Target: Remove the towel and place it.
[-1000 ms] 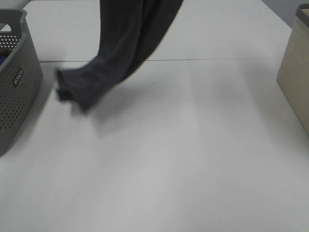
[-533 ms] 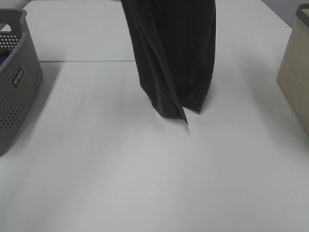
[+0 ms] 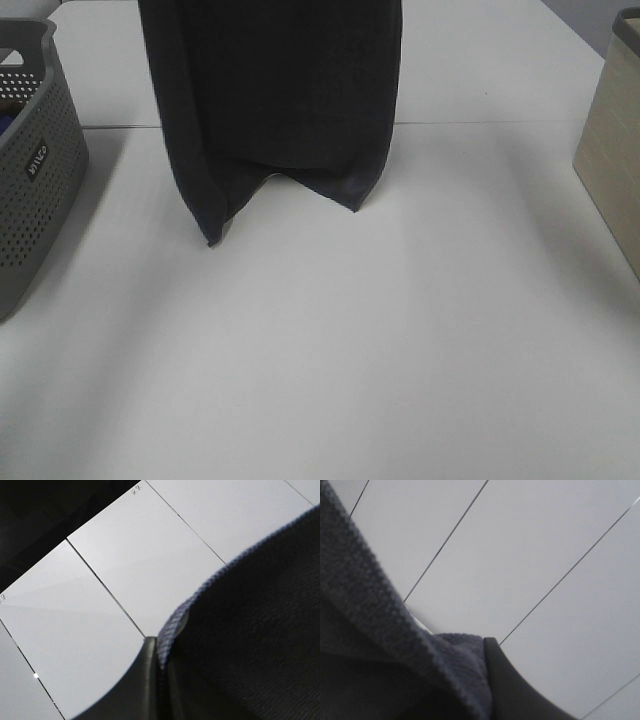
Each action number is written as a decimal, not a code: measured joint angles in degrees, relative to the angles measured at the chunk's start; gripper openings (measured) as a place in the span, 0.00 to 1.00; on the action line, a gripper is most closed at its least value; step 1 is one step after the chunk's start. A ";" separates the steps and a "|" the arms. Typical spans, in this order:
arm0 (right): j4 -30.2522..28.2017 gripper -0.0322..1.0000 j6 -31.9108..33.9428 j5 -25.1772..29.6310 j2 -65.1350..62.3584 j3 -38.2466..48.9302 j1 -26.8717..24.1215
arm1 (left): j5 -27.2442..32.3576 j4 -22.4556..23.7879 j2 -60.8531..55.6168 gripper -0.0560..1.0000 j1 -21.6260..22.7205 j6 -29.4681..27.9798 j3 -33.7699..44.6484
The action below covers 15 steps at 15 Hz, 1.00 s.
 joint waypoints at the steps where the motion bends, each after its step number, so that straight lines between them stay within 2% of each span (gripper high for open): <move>1: -0.29 0.04 0.57 -1.20 0.69 0.00 0.00 | -1.55 0.57 1.72 0.05 0.92 -1.38 -0.52; 3: -1.38 0.04 1.38 -5.33 3.09 0.00 -0.23 | -2.81 1.03 5.79 0.05 2.18 -4.07 -4.53; 6: -1.55 0.04 2.64 -13.81 5.67 0.00 -3.21 | -2.86 2.52 13.92 0.05 3.78 -9.57 -15.24; 8: -0.92 0.04 4.13 -20.74 7.22 0.00 -7.16 | -2.29 5.84 22.98 0.05 4.01 -12.61 -29.51; 10: 1.20 0.04 4.30 -26.41 9.40 -2.06 -8.88 | 1.72 6.76 31.68 0.05 4.01 -14.44 -45.55; 12: 4.01 0.04 4.35 -28.76 11.57 -6.13 -9.11 | 8.42 7.28 39.30 0.05 4.01 -15.93 -61.88; 13: 5.10 0.04 4.41 -28.99 11.92 -7.16 -9.11 | 11.23 8.48 41.77 0.05 4.01 -16.84 -66.98; 15: 5.96 0.04 4.41 -28.93 11.97 -7.56 -9.11 | 13.01 10.08 43.14 0.05 4.01 -18.11 -69.96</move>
